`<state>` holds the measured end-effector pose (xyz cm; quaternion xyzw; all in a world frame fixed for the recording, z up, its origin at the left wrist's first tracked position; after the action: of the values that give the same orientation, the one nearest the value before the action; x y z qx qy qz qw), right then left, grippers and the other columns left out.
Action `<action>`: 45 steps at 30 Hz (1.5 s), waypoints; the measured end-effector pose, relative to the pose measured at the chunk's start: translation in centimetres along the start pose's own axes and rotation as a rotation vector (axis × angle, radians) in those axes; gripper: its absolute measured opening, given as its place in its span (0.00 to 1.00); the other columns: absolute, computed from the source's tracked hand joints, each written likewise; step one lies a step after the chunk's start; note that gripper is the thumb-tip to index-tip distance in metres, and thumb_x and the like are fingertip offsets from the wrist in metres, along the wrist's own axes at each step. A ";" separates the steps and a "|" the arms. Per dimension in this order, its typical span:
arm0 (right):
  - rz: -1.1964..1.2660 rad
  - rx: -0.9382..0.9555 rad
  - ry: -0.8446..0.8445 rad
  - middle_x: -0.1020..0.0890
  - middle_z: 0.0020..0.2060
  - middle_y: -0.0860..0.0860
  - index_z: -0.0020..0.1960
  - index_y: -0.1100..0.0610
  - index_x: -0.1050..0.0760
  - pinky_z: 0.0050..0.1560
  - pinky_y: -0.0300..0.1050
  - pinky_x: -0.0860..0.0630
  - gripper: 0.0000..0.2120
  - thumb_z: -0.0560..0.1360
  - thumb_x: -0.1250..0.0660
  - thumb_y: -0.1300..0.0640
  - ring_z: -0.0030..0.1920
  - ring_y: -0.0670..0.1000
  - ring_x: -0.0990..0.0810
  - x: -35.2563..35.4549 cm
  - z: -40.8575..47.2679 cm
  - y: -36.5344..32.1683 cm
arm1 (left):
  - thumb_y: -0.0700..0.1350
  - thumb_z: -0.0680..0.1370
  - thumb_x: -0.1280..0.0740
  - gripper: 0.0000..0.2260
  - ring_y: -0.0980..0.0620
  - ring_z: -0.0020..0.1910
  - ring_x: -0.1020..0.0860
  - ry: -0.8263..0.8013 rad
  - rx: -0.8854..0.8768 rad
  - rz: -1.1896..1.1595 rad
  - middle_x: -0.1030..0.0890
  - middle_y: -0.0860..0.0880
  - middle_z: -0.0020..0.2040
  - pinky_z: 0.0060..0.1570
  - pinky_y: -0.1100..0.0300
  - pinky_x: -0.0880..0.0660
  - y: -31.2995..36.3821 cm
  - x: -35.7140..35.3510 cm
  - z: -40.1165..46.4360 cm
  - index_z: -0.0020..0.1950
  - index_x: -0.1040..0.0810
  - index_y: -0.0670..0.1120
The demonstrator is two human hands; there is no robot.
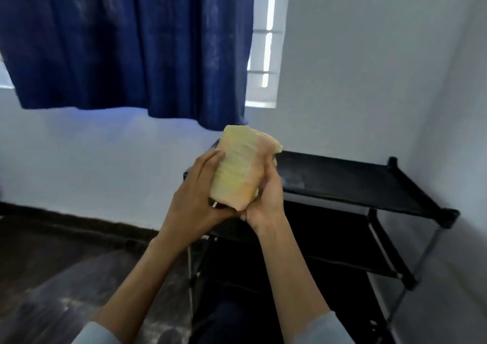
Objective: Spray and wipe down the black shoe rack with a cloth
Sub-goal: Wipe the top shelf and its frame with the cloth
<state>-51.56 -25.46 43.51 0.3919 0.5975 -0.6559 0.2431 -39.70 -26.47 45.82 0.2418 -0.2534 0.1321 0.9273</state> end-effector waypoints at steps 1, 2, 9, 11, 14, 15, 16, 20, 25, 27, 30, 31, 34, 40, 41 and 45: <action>0.016 0.029 0.008 0.19 0.58 0.59 0.65 0.58 0.25 0.53 0.56 0.21 0.30 0.74 0.38 0.36 0.57 0.61 0.20 0.2 0.0 -1.3 | 0.63 0.61 0.29 0.44 0.56 0.69 0.35 -0.006 -0.016 -0.036 0.38 0.55 0.71 0.60 0.58 0.32 0.6 -0.5 0.8 0.72 0.39 0.47; 0.032 0.054 0.009 0.18 0.56 0.58 0.64 0.56 0.24 0.47 0.54 0.19 0.29 0.75 0.40 0.35 0.55 0.60 0.19 0.4 -0.1 -2.5 | 0.63 0.61 0.28 0.44 0.57 0.70 0.36 -0.014 -0.026 -0.074 0.38 0.56 0.71 0.61 0.59 0.33 1.2 -0.9 1.6 0.72 0.39 0.48; 0.058 0.144 -0.150 0.22 0.57 0.60 0.67 0.57 0.26 0.18 0.43 0.25 0.30 0.78 0.48 0.36 0.33 0.57 0.17 1.0 -0.2 -8.3 | 0.63 0.59 0.27 0.46 0.64 0.71 0.40 -0.098 -0.039 -0.282 0.40 0.59 0.72 0.62 0.78 0.43 3.5 -5.1 5.9 0.73 0.39 0.51; 0.008 0.187 -0.188 0.20 0.56 0.59 0.60 0.57 0.20 0.22 0.45 0.23 0.30 0.78 0.48 0.36 0.42 0.58 0.17 1.0 -0.1 -9.6 | 0.64 0.58 0.27 0.48 0.65 0.70 0.41 -0.130 -0.026 -0.325 0.41 0.59 0.73 0.61 0.79 0.44 3.8 -6.2 6.9 0.74 0.40 0.52; -0.041 0.219 -0.209 0.20 0.59 0.60 0.61 0.60 0.22 0.39 0.50 0.18 0.31 0.77 0.46 0.36 0.56 0.60 0.20 1.2 0.4 -10.8 | 0.61 0.57 0.25 0.49 0.70 0.68 0.42 -0.152 -0.012 -0.370 0.43 0.61 0.73 0.58 0.82 0.45 3.9 -7.4 8.0 0.74 0.43 0.55; -0.061 0.212 -0.208 0.21 0.60 0.61 0.62 0.60 0.24 0.46 0.53 0.18 0.30 0.77 0.44 0.36 0.59 0.60 0.21 1.4 0.9 -10.9 | 0.58 0.58 0.23 0.49 0.70 0.68 0.42 -0.156 -0.006 -0.377 0.43 0.61 0.73 0.57 0.83 0.45 3.8 -7.8 8.3 0.74 0.43 0.56; -0.090 0.198 -0.193 0.21 0.60 0.61 0.64 0.60 0.25 0.55 0.56 0.21 0.31 0.75 0.42 0.36 0.61 0.60 0.22 1.5 1.4 -10.8 | 0.55 0.58 0.21 0.50 0.69 0.68 0.42 -0.164 0.006 -0.384 0.43 0.61 0.74 0.57 0.83 0.45 3.5 -8.1 8.6 0.74 0.44 0.56; -0.136 0.151 -0.128 0.21 0.61 0.62 0.68 0.62 0.29 0.65 0.61 0.29 0.34 0.71 0.33 0.39 0.61 0.61 0.22 2.3 4.0 -10.6 | 0.50 0.60 0.20 0.49 0.64 0.69 0.41 -0.192 0.072 -0.459 0.43 0.62 0.74 0.60 0.74 0.40 2.1 -9.2 9.0 0.74 0.44 0.57; -0.233 0.203 -0.030 0.21 0.60 0.62 0.68 0.57 0.30 0.62 0.63 0.27 0.31 0.71 0.29 0.43 0.59 0.61 0.21 2.9 7.2 -10.9 | 0.50 0.61 0.20 0.46 0.66 0.68 0.38 -0.149 0.147 -0.484 0.38 0.60 0.72 0.61 0.76 0.39 0.0 -10.5 8.9 0.74 0.40 0.54; -0.269 0.237 0.035 0.21 0.59 0.61 0.68 0.55 0.29 0.61 0.63 0.27 0.32 0.68 0.27 0.43 0.58 0.61 0.20 3.3 8.2 -10.9 | 0.52 0.61 0.20 0.45 0.64 0.68 0.36 -0.120 0.179 -0.490 0.37 0.58 0.72 0.62 0.72 0.37 -0.7 -11.1 8.9 0.73 0.39 0.54; -0.377 0.293 0.115 0.20 0.58 0.59 0.66 0.54 0.29 0.60 0.61 0.25 0.25 0.73 0.30 0.47 0.57 0.59 0.19 3.9 9.6 -11.0 | 0.52 0.61 0.20 0.43 0.62 0.67 0.34 -0.058 0.250 -0.513 0.34 0.56 0.71 0.63 0.68 0.35 -1.9 -11.8 8.7 0.72 0.36 0.52; -0.414 0.307 0.125 0.20 0.58 0.58 0.66 0.54 0.29 0.59 0.60 0.24 0.21 0.76 0.32 0.49 0.56 0.59 0.19 3.9 9.9 -10.9 | 0.52 0.60 0.19 0.43 0.62 0.67 0.33 -0.040 0.281 -0.527 0.32 0.56 0.70 0.64 0.65 0.33 -2.4 -12.0 8.6 0.71 0.35 0.52; -0.484 0.332 0.126 0.20 0.58 0.57 0.66 0.55 0.30 0.58 0.55 0.23 0.16 0.79 0.36 0.55 0.56 0.56 0.20 3.7 11.0 -10.7 | 0.58 0.60 0.23 0.40 0.59 0.64 0.29 0.025 0.359 -0.505 0.27 0.56 0.66 0.65 0.51 0.30 -3.8 -12.0 7.9 0.69 0.33 0.54; -0.984 0.384 0.000 0.19 0.51 0.48 0.66 0.53 0.29 0.53 0.41 0.22 0.16 0.79 0.36 0.56 0.51 0.47 0.20 1.7 12.9 -10.9 | 0.56 0.65 0.24 0.39 0.53 0.67 0.31 0.242 0.550 -0.114 0.27 0.53 0.67 0.73 0.46 0.51 -7.2 -9.6 4.7 0.72 0.36 0.49; -1.088 0.375 -0.067 0.19 0.48 0.46 0.64 0.52 0.28 0.48 0.36 0.22 0.14 0.79 0.36 0.58 0.47 0.44 0.20 1.1 13.1 -10.6 | 0.58 0.65 0.24 0.41 0.53 0.68 0.32 0.253 0.574 -0.105 0.28 0.53 0.67 0.74 0.47 0.53 -7.7 -9.4 4.3 0.72 0.37 0.49; -1.563 0.298 -0.259 0.19 0.50 0.48 0.66 0.48 0.28 0.54 0.44 0.23 0.18 0.79 0.39 0.62 0.48 0.48 0.21 -0.7 14.6 -8.4 | 0.64 0.61 0.25 0.49 0.53 0.71 0.36 0.207 0.629 -0.084 0.31 0.52 0.70 0.74 0.50 0.55 -9.1 -9.4 4.3 0.75 0.42 0.50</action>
<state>-61.09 -38.38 48.74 -0.1901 0.5723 -0.7494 -0.2736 -45.91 -37.56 40.56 0.5116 -0.0945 0.1894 0.8327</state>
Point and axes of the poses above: each hand's wrist, its own z-axis towards the middle knuckle, its own x-axis out of the back of the hand, y = z × x, the point moved 5 cm from there along z, towards the middle knuckle
